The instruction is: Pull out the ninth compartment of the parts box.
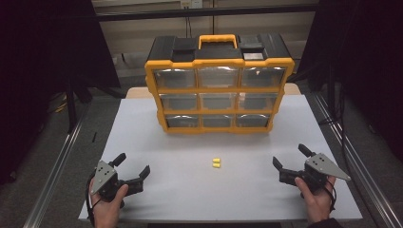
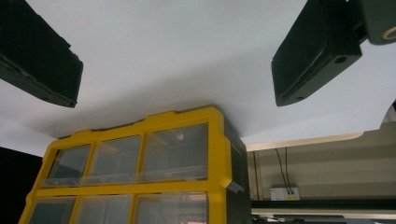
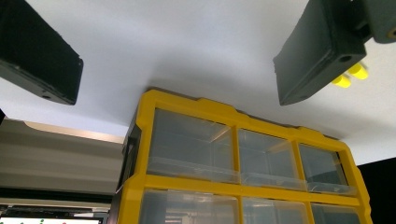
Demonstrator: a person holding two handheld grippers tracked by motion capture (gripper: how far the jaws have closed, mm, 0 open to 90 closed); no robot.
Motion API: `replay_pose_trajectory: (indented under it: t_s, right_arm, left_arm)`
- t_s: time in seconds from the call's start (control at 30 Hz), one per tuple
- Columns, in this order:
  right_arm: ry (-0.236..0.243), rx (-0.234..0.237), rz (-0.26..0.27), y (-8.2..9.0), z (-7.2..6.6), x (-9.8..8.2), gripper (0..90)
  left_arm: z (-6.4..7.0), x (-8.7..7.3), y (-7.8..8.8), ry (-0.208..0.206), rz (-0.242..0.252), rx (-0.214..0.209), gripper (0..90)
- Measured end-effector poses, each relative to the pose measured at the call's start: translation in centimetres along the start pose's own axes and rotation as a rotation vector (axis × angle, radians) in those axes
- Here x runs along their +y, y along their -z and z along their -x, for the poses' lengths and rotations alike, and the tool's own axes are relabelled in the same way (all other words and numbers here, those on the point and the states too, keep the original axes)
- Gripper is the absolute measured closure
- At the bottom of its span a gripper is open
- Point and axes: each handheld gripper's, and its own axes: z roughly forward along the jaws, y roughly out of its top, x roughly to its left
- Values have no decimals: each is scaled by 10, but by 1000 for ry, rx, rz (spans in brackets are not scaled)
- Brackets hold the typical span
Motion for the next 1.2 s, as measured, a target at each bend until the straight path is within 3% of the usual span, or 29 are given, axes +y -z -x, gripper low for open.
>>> replay_pose_trajectory:
  t_s: [0.67, 1.2]
  right_arm:
    - [-3, 41, 2, -3, -5, 0, 3]
    - [24, 77, -10, -12, -16, 2, 2]
  left_arm:
    - [1, 0, 0, -4, -11, 0, 27]
    - [5, 0, 4, -2, 2, -3, 27]
